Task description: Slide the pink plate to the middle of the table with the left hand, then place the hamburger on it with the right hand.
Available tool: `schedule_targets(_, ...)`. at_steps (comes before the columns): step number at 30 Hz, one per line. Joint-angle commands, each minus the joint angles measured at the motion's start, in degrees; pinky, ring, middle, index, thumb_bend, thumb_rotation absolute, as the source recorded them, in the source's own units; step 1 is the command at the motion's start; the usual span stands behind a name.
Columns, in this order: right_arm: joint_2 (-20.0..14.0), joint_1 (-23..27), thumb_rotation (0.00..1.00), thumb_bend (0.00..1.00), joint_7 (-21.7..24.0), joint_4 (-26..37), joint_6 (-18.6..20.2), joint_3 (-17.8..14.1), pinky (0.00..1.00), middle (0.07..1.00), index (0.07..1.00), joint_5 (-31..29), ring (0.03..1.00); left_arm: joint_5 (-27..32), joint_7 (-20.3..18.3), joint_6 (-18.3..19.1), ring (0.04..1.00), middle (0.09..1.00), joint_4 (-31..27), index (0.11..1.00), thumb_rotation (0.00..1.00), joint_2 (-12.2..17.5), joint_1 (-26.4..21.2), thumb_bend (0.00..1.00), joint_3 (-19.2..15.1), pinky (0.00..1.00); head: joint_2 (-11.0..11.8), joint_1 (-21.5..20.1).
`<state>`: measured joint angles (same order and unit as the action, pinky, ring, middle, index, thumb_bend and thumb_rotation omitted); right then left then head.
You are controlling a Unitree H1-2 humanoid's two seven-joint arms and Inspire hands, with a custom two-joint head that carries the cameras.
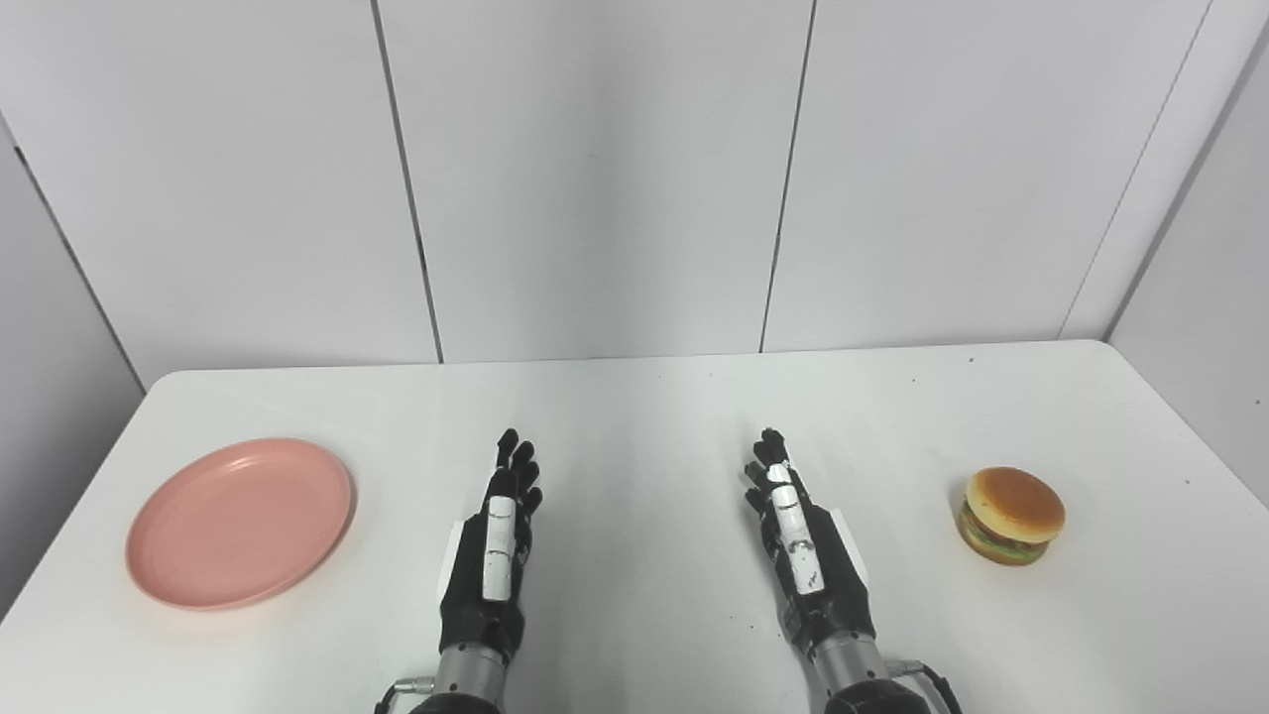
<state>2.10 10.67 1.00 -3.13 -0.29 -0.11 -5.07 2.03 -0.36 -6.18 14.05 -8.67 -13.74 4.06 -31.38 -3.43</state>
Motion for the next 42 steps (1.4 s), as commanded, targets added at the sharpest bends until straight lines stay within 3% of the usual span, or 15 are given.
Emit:
schedule_targets(1, 0.2, 1.6, 0.94, 0.58, 0.5, 1.4, -3.1, 0.1, 1.00, 1.000, 1.000, -0.1, 1.000, -0.4, -0.1, -1.2, 1.000, 1.000, 2.8, 1.000, 1.00, 1.0, 3.0, 0.77, -0.3, 1.00, 0.0, 0.6)
schedule_targets(8, -0.4, 1.3, 0.92, 0.59, 1.2, 1.7, -3.1, -0.6, 1.00, 1.000, 1.000, -1.7, 1.000, -0.9, 0.5, -1.4, 1.000, 1.000, 3.0, 1.000, 1.00, 0.1, 3.0, 0.78, 0.3, 1.00, -0.2, 3.6)
schedule_targets(14, -0.3, 1.4, 0.92, 0.61, 0.5, 1.6, -3.6, -0.8, 1.00, 1.000, 1.000, -1.1, 1.000, -0.9, 0.9, 0.8, 1.000, 1.000, 1.9, 1.000, 1.00, -0.6, 2.9, 0.78, 0.3, 1.00, -0.6, 3.3)
schedule_targets(26, -0.9, 2.3, 0.94, 0.60, 1.4, 0.6, -3.9, -1.2, 1.00, 1.000, 1.000, -2.1, 1.000, -1.8, 1.3, 0.8, 1.000, 1.000, 1.4, 1.000, 1.00, -0.4, 2.9, 0.79, 0.8, 1.00, -1.7, 5.4)
schedule_targets(32, -0.6, 2.3, 0.92, 0.61, 1.2, 1.0, -3.0, -1.6, 1.00, 1.000, 1.000, -2.9, 1.000, -0.9, 1.6, 0.0, 1.000, 1.000, 2.3, 1.000, 1.00, -1.0, 2.6, 0.77, 0.5, 1.00, -1.1, 5.7)
schedule_targets(35, -1.1, 2.3, 0.93, 0.62, 1.6, 0.5, -3.4, -1.4, 1.00, 1.000, 1.000, -2.7, 1.000, -1.0, 1.7, 0.1, 1.000, 1.000, 2.5, 1.000, 1.00, -1.2, 2.6, 0.78, 0.4, 1.00, 0.0, 7.8)
schedule_targets(42, -1.8, 1.4, 0.94, 0.60, 3.1, -0.3, -4.7, -2.3, 1.00, 1.000, 1.000, -4.7, 1.000, -2.9, 3.1, -1.7, 1.000, 1.000, -0.9, 1.000, 1.00, -1.2, 2.0, 0.78, 0.5, 1.00, 3.1, 17.4)
